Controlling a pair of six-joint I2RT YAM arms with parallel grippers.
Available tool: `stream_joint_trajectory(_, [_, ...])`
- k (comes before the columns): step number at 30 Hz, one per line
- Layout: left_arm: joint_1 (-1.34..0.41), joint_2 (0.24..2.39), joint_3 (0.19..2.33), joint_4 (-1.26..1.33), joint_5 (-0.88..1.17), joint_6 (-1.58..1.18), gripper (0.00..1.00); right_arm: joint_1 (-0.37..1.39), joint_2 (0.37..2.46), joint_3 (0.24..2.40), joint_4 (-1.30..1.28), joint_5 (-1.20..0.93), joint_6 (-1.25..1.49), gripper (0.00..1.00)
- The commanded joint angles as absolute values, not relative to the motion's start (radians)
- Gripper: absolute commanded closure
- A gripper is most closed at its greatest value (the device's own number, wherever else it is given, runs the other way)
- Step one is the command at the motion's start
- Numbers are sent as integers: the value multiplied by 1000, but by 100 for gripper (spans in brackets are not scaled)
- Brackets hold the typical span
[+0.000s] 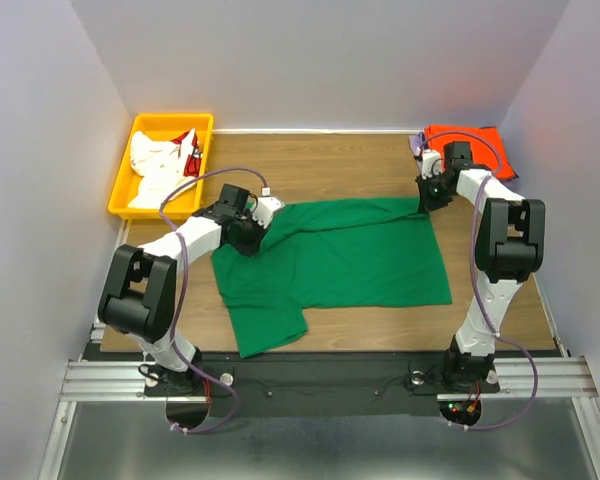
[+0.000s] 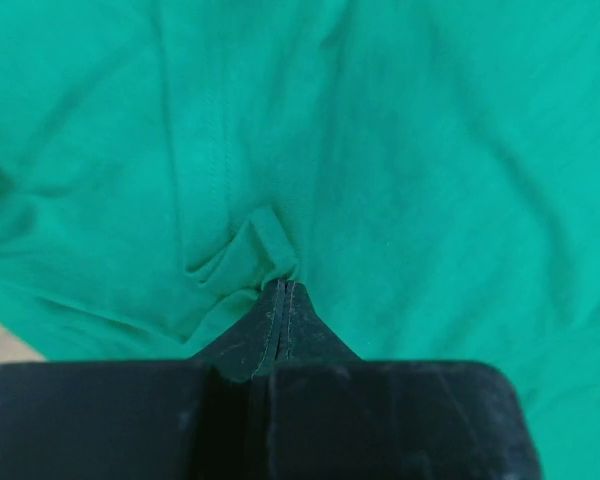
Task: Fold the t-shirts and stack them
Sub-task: Fold the tshirt
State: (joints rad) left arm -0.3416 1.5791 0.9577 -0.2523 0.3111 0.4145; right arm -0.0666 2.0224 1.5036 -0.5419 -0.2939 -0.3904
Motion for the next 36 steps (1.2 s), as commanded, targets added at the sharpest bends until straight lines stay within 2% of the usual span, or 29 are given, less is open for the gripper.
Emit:
stream_joint_trajectory(1, [-342, 1576, 971, -366, 346, 509, 94, -74, 1982, 1476, -525, -302, -434, 97])
stream_joint_trajectory(2, [-338, 1560, 971, -386, 365, 578, 86, -74, 1979, 1474, -528, -301, -437, 80])
stream_joint_trajectory(4, [-324, 1516, 976, -446, 414, 636, 75, -74, 1968, 1474, -540, -302, -446, 65])
stream_joint_trajectory(5, [-310, 1503, 982, -462, 432, 655, 69, -74, 1951, 1477, -543, -301, -449, 48])
stream_joint_trajectory(8, [-238, 1494, 1090, -526, 518, 716, 58, -74, 1915, 1489, -554, -301, -445, 37])
stream_joint_trajectory(10, [-213, 1529, 1149, -554, 546, 712, 56, -74, 1904, 1503, -557, -308, -436, 37])
stream_joint_trajectory(11, [-213, 1546, 1175, -558, 580, 706, 48, -74, 1902, 1522, -564, -322, -428, 37])
stream_joint_trajectory(15, [-215, 1655, 1300, -511, 637, 594, 44, -74, 1931, 1587, -589, -351, -370, 40])
stream_joint_trajectory(21, [-232, 1811, 1414, -384, 687, 467, 44, -74, 1997, 1658, -620, -374, -322, 52])
stream_joint_trajectory(30, [-278, 1991, 1500, -362, 704, 446, 44, -74, 2057, 1681, -641, -405, -299, 55])
stream_joint_trajectory(36, [-287, 2026, 1497, -328, 664, 428, 45, -74, 2060, 1683, -643, -407, -298, 55])
